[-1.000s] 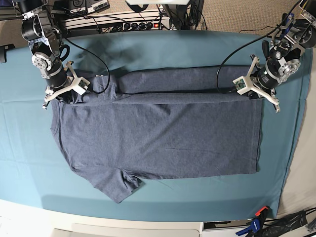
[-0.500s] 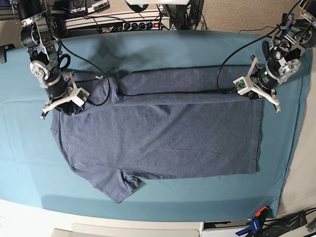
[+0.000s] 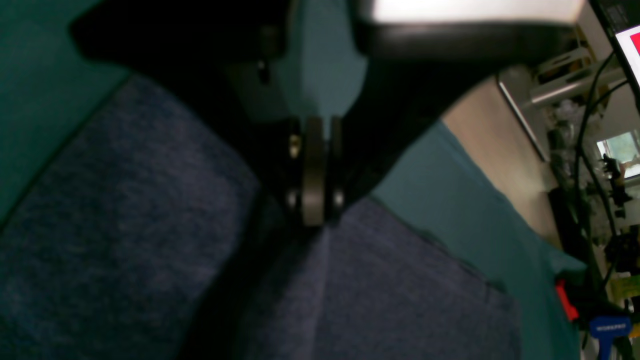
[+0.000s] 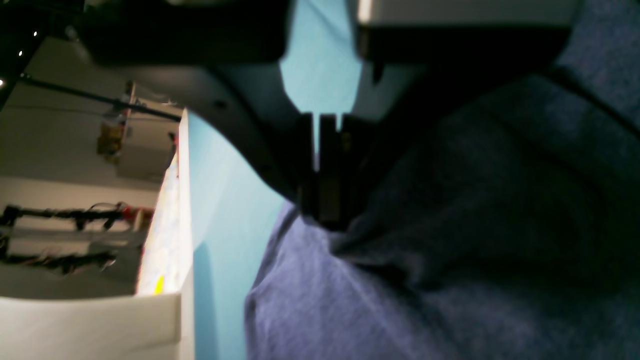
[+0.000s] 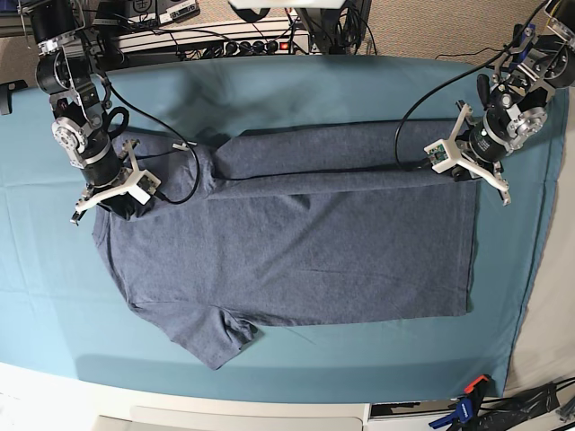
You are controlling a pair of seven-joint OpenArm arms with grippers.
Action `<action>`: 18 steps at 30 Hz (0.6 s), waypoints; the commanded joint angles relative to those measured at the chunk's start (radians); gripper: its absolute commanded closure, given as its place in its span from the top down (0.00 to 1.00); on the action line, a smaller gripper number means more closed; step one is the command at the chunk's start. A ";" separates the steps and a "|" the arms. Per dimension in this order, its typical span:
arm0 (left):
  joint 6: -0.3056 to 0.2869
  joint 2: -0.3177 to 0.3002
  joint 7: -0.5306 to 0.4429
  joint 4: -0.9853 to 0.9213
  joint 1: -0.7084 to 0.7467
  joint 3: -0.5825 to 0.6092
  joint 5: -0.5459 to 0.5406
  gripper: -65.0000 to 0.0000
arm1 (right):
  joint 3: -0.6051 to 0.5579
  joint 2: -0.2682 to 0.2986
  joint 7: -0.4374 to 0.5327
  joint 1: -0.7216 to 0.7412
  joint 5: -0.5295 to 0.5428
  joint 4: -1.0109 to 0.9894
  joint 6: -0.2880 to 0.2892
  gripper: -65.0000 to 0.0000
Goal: Fold the T-shirt properly
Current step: 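Lower the folded edge onto the shirt and release both grippers, then raise both grippers and move them back to the folded edge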
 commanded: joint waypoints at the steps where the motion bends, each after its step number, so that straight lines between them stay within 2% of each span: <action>1: 0.014 -0.020 0.010 0.013 -0.010 -0.009 0.025 0.00 | 0.009 0.020 -0.005 0.015 0.003 0.012 -0.008 0.00; 2: 0.014 -0.020 0.017 0.013 -0.010 -0.009 0.035 0.00 | 0.009 0.019 -0.007 0.015 0.014 0.012 -0.002 0.00; 3: 0.015 -0.020 0.020 0.013 -0.010 -0.009 0.044 0.07 | 0.009 0.019 -0.010 0.015 0.026 0.012 0.000 0.11; 5: 0.015 -0.020 0.027 0.013 -0.010 -0.009 0.048 0.29 | 0.009 0.020 -0.014 0.015 0.028 0.012 -0.001 0.38; 6: 0.015 -0.020 0.027 0.013 -0.010 -0.009 0.046 0.39 | 0.009 0.020 -0.018 0.015 0.028 0.012 -0.005 0.45; 8: 0.041 -0.020 0.027 0.013 -0.009 -0.009 0.046 0.50 | 0.009 0.020 -0.027 0.015 0.028 0.012 -0.017 0.47; 11: 0.097 -0.020 0.031 0.013 -0.008 -0.009 0.047 0.51 | 0.009 0.020 -0.057 0.016 0.027 0.012 -0.061 0.47; 13: 0.103 -0.020 0.036 0.013 -0.008 -0.009 0.046 0.51 | 0.009 0.020 -0.092 0.015 0.019 0.012 -0.079 0.47; 18: 0.102 -0.020 0.095 0.035 -0.007 -0.009 0.043 0.51 | 0.009 0.021 -0.162 0.014 -0.004 0.019 -0.079 0.47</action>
